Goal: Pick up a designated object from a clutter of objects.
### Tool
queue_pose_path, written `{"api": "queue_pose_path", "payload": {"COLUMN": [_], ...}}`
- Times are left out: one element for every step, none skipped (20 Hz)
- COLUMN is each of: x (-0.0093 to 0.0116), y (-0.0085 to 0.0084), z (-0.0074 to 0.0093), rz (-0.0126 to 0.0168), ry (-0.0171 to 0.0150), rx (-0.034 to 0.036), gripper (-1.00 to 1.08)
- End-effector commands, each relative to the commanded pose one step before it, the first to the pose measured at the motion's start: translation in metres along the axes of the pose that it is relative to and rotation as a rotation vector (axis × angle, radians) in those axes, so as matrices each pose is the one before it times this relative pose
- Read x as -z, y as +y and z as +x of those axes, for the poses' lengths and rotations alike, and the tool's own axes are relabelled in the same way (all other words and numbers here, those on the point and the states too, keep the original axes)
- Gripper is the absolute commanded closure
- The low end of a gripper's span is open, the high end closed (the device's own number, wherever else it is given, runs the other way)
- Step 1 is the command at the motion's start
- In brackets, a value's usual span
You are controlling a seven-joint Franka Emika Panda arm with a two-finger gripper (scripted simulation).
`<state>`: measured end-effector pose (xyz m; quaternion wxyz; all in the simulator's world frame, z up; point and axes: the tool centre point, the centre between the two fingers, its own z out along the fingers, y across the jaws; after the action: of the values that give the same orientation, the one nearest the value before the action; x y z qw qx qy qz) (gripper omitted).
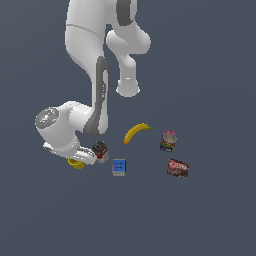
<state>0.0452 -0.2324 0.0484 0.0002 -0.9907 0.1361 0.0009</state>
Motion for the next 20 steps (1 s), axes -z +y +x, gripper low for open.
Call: {"api": "queue_pose_path", "payload": {"x": [-0.00188,0.00000,0.00000,0.00000,0.00000,0.00000,0.00000,0.00000,0.00000,0.00000,0.00000,0.00055,0.00019,0.00058,0.00097,0.00136,0.00176,0.00216,0.00257,0.00298], "y": [0.00014,0.00000,0.00000,0.00000,0.00000,0.00000,0.00000,0.00000,0.00000,0.00000,0.00000,0.00006,-0.00022,-0.00067,-0.00112,-0.00157,-0.00202,-0.00248,-0.00294,-0.00341], "z": [0.00114,0.00000,0.00000,0.00000,0.00000,0.00000,0.00000,0.00000,0.00000,0.00000,0.00000,-0.00005,-0.00008,-0.00024,-0.00040,-0.00057,-0.00073,-0.00089,-0.00106,-0.00123], "rz": [-0.00012,0.00000,0.00000,0.00000,0.00000,0.00000,0.00000,0.00000,0.00000,0.00000,0.00000,0.00000,0.00000,0.00000,0.00000,0.00000,0.00000,0.00000,0.00000,0.00000], "ry": [0.00192,0.00000,0.00000,0.00000,0.00000,0.00000,0.00000,0.00000,0.00000,0.00000,0.00000,0.00000,0.00000,0.00000,0.00000,0.00000,0.00000,0.00000,0.00000,0.00000], "rx": [0.00003,0.00000,0.00000,0.00000,0.00000,0.00000,0.00000,0.00000,0.00000,0.00000,0.00000,0.00000,0.00000,0.00000,0.00000,0.00000,0.00000,0.00000,0.00000,0.00000], "gripper": [-0.92,1.08,1.08,1.08,1.08,1.08,1.08,1.08,1.08,1.08,1.08,1.08,1.08,1.08,1.08,1.08,1.08,1.08,1.08,1.08]}}
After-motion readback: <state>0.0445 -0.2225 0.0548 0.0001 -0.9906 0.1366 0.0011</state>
